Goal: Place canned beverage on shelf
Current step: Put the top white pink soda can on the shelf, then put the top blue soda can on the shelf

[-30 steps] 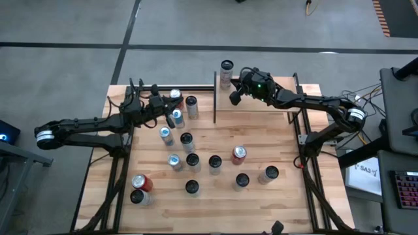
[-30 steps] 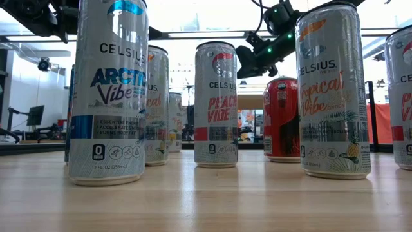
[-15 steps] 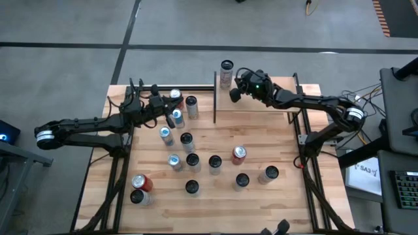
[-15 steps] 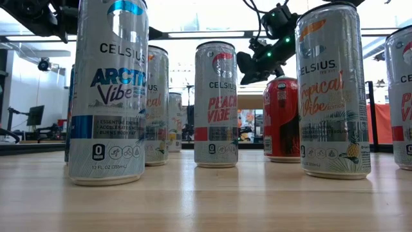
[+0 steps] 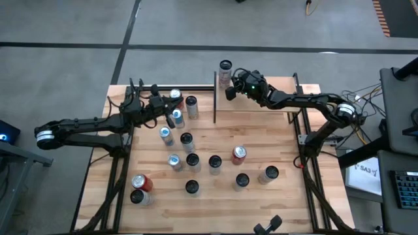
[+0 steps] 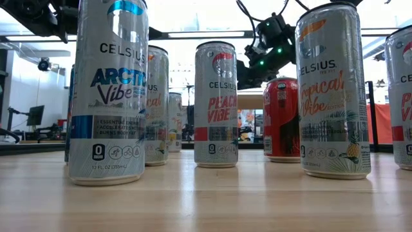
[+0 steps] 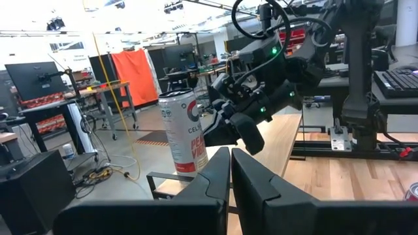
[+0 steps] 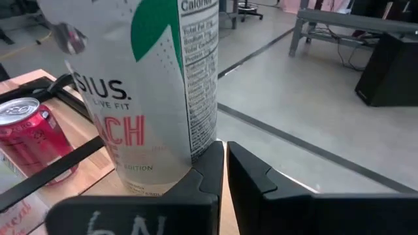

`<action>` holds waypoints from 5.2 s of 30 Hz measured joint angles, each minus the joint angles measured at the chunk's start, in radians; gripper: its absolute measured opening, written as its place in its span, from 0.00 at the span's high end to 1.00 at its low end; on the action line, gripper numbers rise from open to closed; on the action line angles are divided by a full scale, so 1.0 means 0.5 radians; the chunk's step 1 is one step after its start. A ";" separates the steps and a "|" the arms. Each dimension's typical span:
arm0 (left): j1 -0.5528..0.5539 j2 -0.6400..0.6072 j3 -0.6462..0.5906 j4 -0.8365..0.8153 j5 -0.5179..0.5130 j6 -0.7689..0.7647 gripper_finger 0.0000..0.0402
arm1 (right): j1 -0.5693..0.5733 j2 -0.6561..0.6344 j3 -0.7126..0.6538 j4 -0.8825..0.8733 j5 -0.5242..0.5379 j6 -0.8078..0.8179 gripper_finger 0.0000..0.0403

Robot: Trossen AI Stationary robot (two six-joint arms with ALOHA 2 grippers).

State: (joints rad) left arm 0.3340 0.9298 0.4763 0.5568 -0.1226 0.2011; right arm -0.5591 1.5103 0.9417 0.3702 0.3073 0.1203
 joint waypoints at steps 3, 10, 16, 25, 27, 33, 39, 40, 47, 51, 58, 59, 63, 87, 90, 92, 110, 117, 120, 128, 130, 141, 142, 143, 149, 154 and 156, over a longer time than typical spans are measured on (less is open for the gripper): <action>0.000 0.000 0.000 0.000 0.000 -0.001 1.00 | 0.000 0.021 0.001 0.053 -0.001 -0.023 0.97; 0.000 0.000 0.000 0.000 0.000 -0.001 1.00 | 0.000 0.050 0.001 0.082 -0.004 -0.027 0.97; 0.000 0.000 0.000 0.001 0.000 -0.005 1.00 | 0.012 0.043 0.001 0.050 -0.095 -0.006 0.97; 0.000 0.000 0.000 0.000 -0.001 -0.016 1.00 | 0.050 -0.076 0.002 -0.233 -0.106 0.124 0.97; 0.000 0.000 0.000 0.000 -0.001 -0.016 1.00 | 0.063 -0.099 0.002 -0.277 -0.180 0.135 0.97; 0.000 0.000 -0.001 0.000 -0.001 0.001 1.00 | 0.075 -0.082 0.003 -0.084 -0.474 0.168 0.97; 0.000 0.001 -0.001 0.002 -0.002 0.006 1.00 | 0.066 -0.046 0.003 0.040 -0.459 0.129 0.97; 0.000 0.001 -0.001 0.003 -0.002 0.006 1.00 | 0.058 -0.041 0.003 0.056 -0.459 0.124 0.97; 0.000 0.000 -0.001 0.005 -0.002 0.007 1.00 | 0.021 -0.039 0.003 0.124 -0.449 0.103 0.97; 0.000 0.001 -0.001 0.007 -0.002 0.008 1.00 | 0.014 -0.039 0.003 0.135 -0.450 0.090 0.97; 0.002 0.000 -0.001 0.008 -0.002 0.008 1.00 | 0.014 -0.028 0.003 0.116 -0.455 0.094 0.97; 0.002 0.001 -0.001 0.008 -0.002 0.008 1.00 | 0.014 -0.024 0.003 0.130 -0.455 0.092 0.97; 0.002 0.000 -0.001 0.008 -0.002 0.009 1.00 | -0.009 0.008 0.003 0.188 -0.453 0.079 0.97; 0.004 0.001 -0.001 0.019 -0.002 0.047 1.00 | -0.040 0.062 0.002 0.234 -0.406 0.068 0.97; 0.004 0.001 -0.001 0.023 -0.002 0.051 1.00 | -0.045 0.062 0.002 0.244 -0.403 0.036 0.97; 0.004 0.001 -0.001 0.022 -0.002 0.049 1.00 | -0.046 0.062 0.002 0.245 -0.400 0.016 0.97; -0.047 -0.005 -0.001 -0.016 0.445 -0.419 1.00 | 0.282 -0.401 0.000 -0.277 -0.407 0.088 0.97; -0.227 -0.005 -0.001 -0.010 0.503 -0.571 1.00 | 0.589 -0.672 0.000 -0.635 -0.404 0.179 0.97; -0.346 -0.005 0.018 -0.003 0.508 -0.587 1.00 | 0.743 -0.722 0.000 -0.688 -0.405 0.180 0.97; -0.490 -0.014 0.376 -0.751 0.507 -0.850 1.00 | 1.087 -0.745 0.000 -0.713 -0.405 0.180 0.97; -0.489 0.008 0.584 -1.305 0.424 -0.936 1.00 | 1.142 -0.749 0.000 -0.743 -0.405 0.178 0.97; -0.374 0.496 1.332 -3.221 -0.142 -1.037 1.00 | 1.193 -0.793 0.001 -0.808 -0.403 0.176 0.97; -0.345 0.531 1.345 -3.244 -0.143 -1.010 1.00 | 1.193 -0.793 0.001 -0.810 -0.402 0.176 0.97; -0.313 0.562 1.352 -3.246 -0.143 -0.973 1.00 | 1.192 -0.793 0.001 -0.819 -0.402 0.176 0.97; -0.120 0.703 1.376 -3.193 -0.157 -0.850 1.00 | 1.192 -0.793 0.001 -0.851 -0.402 0.176 0.97; 0.025 0.757 1.372 -3.147 -0.157 -0.770 0.94 | 1.192 -0.793 0.001 -0.852 -0.402 0.169 0.97; 0.073 0.770 1.372 -3.144 -0.157 -0.754 0.90 | 1.192 -0.793 0.001 -0.852 -0.402 0.156 0.97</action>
State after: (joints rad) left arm 0.3705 1.3146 1.1622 -1.0150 -0.2008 -0.1757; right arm 0.0372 1.1137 0.9421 -0.0559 0.1062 0.1982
